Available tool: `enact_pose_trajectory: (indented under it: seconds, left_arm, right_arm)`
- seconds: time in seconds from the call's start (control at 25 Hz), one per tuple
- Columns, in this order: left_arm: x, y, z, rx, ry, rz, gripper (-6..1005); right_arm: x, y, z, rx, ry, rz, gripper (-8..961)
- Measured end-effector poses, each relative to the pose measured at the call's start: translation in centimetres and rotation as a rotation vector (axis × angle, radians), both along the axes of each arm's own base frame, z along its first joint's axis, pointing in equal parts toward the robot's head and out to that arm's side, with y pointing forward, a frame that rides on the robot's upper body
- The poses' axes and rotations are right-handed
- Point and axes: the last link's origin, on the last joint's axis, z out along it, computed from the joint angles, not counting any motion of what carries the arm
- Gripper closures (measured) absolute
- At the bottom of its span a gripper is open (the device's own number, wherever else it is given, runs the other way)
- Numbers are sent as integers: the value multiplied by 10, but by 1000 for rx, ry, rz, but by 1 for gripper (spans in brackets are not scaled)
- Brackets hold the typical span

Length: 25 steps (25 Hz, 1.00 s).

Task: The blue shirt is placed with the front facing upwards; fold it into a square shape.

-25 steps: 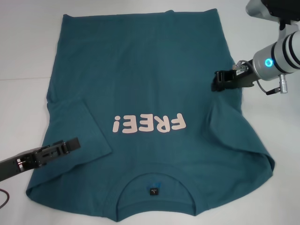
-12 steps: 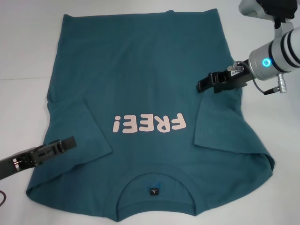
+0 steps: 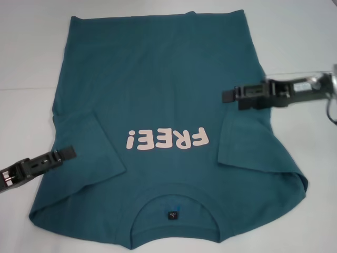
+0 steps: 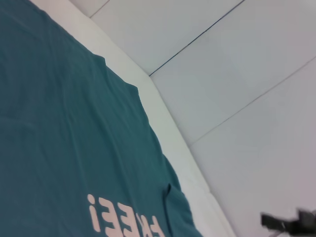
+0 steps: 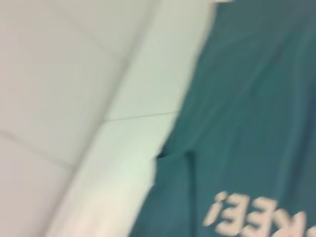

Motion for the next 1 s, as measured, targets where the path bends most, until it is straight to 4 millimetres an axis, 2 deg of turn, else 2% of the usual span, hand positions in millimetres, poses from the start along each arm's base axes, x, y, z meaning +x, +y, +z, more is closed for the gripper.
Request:
enact_pose_trajectory:
  seconds: [0.2,0.36,0.56,1.0]
  left_arm:
    - [-1,0,8,-26,-66,63,138]
    - [-6,-3,14,-94,-106,169,138]
    - [-18,-9,18,-142,-96,277,139]
    - [-40,-19,16,-229,-1,423,138]
  right_arm:
    - [25,-37,3,-25,84,21,56]
    - [47,-52,9,0,113,-46,56]
    - [53,-55,17,24,137,-75,56]
    - [49,-53,13,13,137,-68,57]
